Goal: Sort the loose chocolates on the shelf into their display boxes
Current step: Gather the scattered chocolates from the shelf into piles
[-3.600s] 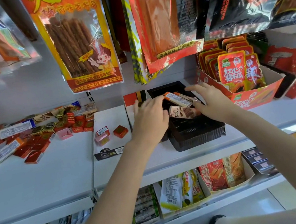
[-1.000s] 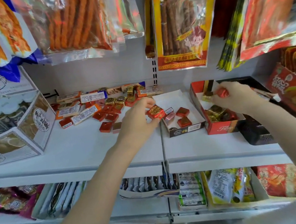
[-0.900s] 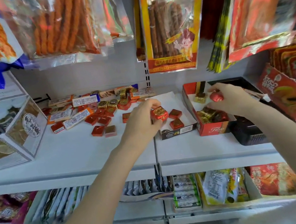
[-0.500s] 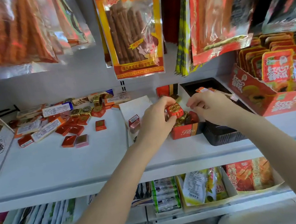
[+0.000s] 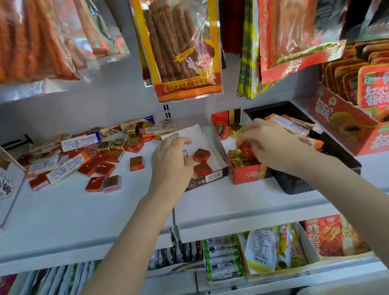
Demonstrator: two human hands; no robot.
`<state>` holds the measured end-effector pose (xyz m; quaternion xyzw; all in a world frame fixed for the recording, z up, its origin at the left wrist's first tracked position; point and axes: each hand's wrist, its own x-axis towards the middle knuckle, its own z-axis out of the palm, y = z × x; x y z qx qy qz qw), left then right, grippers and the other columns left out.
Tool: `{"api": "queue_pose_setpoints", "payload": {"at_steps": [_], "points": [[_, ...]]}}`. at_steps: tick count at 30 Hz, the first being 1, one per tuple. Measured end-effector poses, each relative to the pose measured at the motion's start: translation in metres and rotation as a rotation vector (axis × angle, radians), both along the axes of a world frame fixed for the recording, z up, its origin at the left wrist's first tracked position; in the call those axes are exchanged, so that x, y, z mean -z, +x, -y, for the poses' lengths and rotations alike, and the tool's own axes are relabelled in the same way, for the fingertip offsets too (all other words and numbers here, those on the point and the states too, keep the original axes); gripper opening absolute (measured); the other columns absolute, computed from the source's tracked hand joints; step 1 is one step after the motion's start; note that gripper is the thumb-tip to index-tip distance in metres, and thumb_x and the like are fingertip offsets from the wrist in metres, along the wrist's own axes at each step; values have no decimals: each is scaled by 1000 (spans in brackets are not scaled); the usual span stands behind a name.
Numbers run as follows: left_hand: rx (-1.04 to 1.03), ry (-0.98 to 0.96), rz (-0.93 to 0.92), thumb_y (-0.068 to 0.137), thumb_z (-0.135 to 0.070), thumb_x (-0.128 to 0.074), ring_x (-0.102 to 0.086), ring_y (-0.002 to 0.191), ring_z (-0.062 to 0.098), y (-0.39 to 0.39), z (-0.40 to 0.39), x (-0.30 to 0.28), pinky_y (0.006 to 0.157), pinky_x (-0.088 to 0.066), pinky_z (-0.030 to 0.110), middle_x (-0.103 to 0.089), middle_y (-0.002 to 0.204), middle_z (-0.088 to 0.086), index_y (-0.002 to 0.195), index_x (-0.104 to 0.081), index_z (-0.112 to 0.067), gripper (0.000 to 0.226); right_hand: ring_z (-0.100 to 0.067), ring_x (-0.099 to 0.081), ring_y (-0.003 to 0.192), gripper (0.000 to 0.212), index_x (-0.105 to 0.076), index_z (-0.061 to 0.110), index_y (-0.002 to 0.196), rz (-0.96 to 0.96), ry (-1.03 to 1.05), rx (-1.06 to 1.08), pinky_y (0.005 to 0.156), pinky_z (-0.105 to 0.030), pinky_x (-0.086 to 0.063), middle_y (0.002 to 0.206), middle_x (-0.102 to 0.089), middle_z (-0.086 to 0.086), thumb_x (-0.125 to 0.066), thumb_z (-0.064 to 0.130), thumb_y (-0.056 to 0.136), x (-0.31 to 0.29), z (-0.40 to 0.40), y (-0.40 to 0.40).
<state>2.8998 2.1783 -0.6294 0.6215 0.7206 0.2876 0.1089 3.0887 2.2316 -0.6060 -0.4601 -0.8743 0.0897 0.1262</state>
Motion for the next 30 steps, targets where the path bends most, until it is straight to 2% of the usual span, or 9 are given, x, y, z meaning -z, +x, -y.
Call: {"api": "queue_pose_setpoints", "payload": {"at_steps": [7, 10, 12, 15, 18, 20, 23, 27, 30], "points": [[-117, -196, -238, 94, -25, -43, -14, 142, 25, -59, 14, 12, 116, -15, 43, -21, 153, 7, 141, -27, -14, 51, -30, -41, 114, 32, -60, 9, 114, -130, 106, -31, 93, -31, -33, 123, -52, -12, -43, -1, 88, -4, 6, -53], [-95, -266, -325, 94, -26, -42, -28, 136, 29, -71, 25, 13, 113, -22, 44, -30, 148, 9, 138, -32, -14, 47, -26, -40, 122, 33, -56, 12, 118, -163, 38, -117, 101, -32, -35, 129, -50, -7, -44, 1, 90, 2, 15, -87], [-14, -270, -253, 91, -19, -45, -40, 128, 28, -78, 31, 13, 110, -29, 42, -38, 144, 6, 135, -36, -16, 45, -26, -39, 126, 39, -52, 12, 124, -160, -31, -188, 103, -34, -35, 134, -48, -8, -42, -1, 89, 6, 19, -107], [-4, -193, -76, 89, -13, -49, -42, 125, 29, -90, 44, 7, 106, -34, 45, -47, 137, 4, 134, -41, -20, 47, -26, -41, 127, 45, -46, 15, 131, -118, -118, -254, 103, -32, -33, 140, -45, -8, -43, 0, 89, 11, 22, -134], [-121, -158, -150, 87, -13, -53, -44, 122, 28, -112, 58, 6, 104, -36, 45, -47, 136, 6, 134, -40, -19, 49, -26, -43, 126, 48, -39, 20, 136, -26, -146, -305, 103, -33, -34, 143, -42, -6, -46, 7, 90, 18, 23, -157], [-204, -249, -217, 86, -20, -55, -38, 126, 31, -131, 67, 10, 106, -32, 44, -41, 141, 5, 135, -37, -22, 53, -27, -42, 127, 49, -37, 19, 138, 60, -131, -353, 104, -33, -34, 143, -42, -7, -49, 12, 91, 25, 23, -167], [-193, -332, -170, 85, -29, -58, -33, 130, 32, -149, 75, 14, 108, -30, 45, -36, 144, 5, 138, -33, -26, 59, -27, -47, 118, 42, -45, 17, 131, 143, -56, -378, 99, -33, -37, 131, -52, -10, -52, 14, 89, 31, 26, -179], [-113, -289, -101, 86, -24, -59, -34, 128, 31, -152, 75, 12, 108, -30, 41, -36, 142, 7, 138, -35, -26, 57, -20, -53, 96, 39, -53, 14, 122, -177, -3, -300, 82, -25, -40, 114, -59, -9, -60, 10, 84, 14, 28, -175], [-112, -259, -88, 86, -22, -59, -36, 122, 31, -152, 70, 11, 106, -30, 40, -38, 133, 11, 133, -42, -28, 51, -22, -58, 91, 30, -55, 12, 118, -375, 72, -121, 82, -33, -49, 108, -63, -11, -55, 12, 87, -3, 17, -150]]}}
